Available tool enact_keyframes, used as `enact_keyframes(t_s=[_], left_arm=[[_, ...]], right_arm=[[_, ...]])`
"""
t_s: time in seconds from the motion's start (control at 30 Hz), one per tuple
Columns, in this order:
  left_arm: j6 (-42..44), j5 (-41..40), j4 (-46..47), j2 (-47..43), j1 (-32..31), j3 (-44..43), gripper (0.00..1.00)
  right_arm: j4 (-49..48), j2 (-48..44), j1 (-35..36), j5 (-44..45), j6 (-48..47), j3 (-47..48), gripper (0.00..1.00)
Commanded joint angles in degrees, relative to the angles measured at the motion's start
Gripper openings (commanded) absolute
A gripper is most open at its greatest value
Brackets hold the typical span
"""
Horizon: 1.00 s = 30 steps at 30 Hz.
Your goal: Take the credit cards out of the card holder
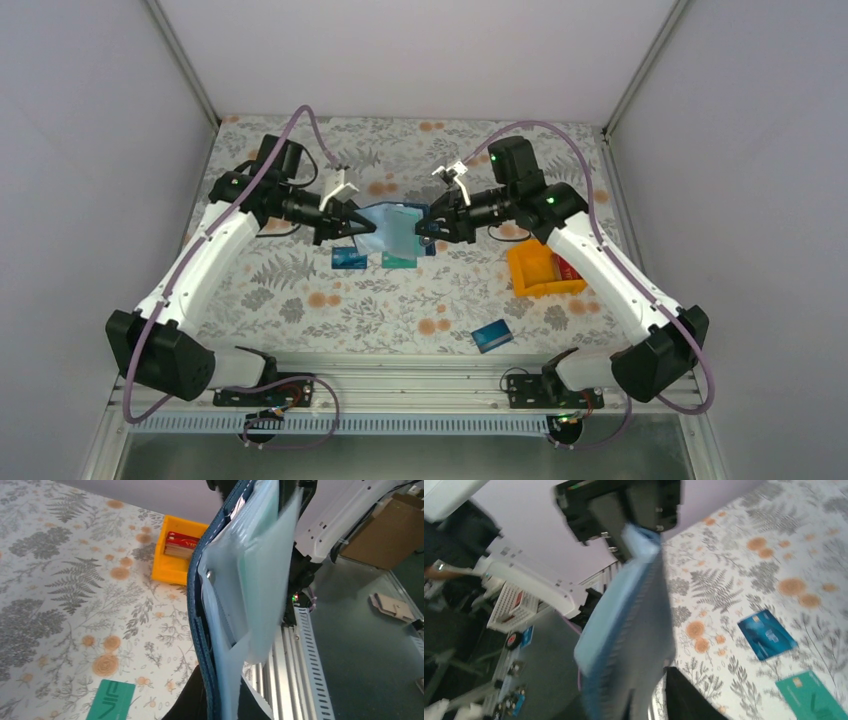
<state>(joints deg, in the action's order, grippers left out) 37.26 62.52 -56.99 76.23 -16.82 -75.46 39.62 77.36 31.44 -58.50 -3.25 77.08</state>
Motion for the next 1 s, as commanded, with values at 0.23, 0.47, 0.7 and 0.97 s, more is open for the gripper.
enact_keyframes(t_s=[0.23, 0.47, 0.7, 0.97], left_arm=[[-11.3, -15.5, 9.8, -6.7, 5.3, 3.7, 0.02], [-12.8, -18.4, 10.9, -8.5, 6.8, 4.2, 0.02], [-13.0, -14.9, 11.7, -8.3, 6.8, 4.9, 0.03], [-12.0, -13.9, 10.6, -8.6, 6.8, 3.4, 0.02]], right_arm=[[19.1, 3.0, 1.4, 47.5, 29.7, -3.3, 0.55], [15.1, -6.2, 5.7, 50.4, 49.7, -29.0, 0.9], [15.2, -10.1, 5.7, 48.0, 58.3, -36.0, 1.0], [12.5, -6.0, 5.8, 39.4, 69.8, -45.0, 1.0]])
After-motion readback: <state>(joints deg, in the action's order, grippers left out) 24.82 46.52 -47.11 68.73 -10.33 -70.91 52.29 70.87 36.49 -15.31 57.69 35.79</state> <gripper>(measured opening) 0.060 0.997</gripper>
